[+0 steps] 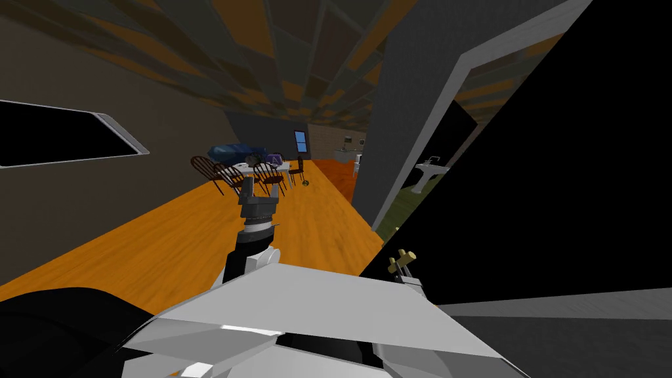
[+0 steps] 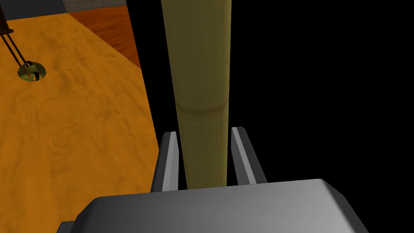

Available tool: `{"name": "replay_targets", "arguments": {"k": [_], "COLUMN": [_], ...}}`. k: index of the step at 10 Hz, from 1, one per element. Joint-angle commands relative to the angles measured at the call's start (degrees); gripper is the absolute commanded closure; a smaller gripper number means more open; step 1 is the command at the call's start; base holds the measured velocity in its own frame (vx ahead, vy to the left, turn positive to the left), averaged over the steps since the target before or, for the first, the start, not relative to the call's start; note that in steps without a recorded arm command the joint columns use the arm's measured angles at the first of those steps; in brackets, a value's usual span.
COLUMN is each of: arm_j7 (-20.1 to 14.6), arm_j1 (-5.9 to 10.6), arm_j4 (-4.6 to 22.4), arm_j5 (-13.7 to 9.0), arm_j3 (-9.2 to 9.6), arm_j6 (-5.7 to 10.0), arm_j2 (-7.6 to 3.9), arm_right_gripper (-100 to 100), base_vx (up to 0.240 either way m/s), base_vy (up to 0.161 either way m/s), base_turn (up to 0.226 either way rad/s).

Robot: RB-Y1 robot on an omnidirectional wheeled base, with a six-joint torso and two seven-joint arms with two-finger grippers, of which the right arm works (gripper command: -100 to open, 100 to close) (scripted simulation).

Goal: Pull the door open

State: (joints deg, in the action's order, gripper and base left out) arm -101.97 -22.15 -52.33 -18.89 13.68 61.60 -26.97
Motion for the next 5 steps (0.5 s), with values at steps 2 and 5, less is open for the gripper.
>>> {"name": "replay_targets", "arguments": {"k": [2,5], "arm_j7": [-1.1,-2.2], "arm_j1": [-0.11,0.09], "arm_j4": [1.1,2.3], "arm_j5": [0.5,1.1], "arm_j3": [0.54,1.05], "arm_j6": [1.26,2.71], "arm_j2": [-0.75,-1.52], "arm_right_gripper": [100,100], "base_vx": [-0.198,-0.198], "base_vy": [-0.038,-0.028], "base_turn": [0.126,0.118]}}
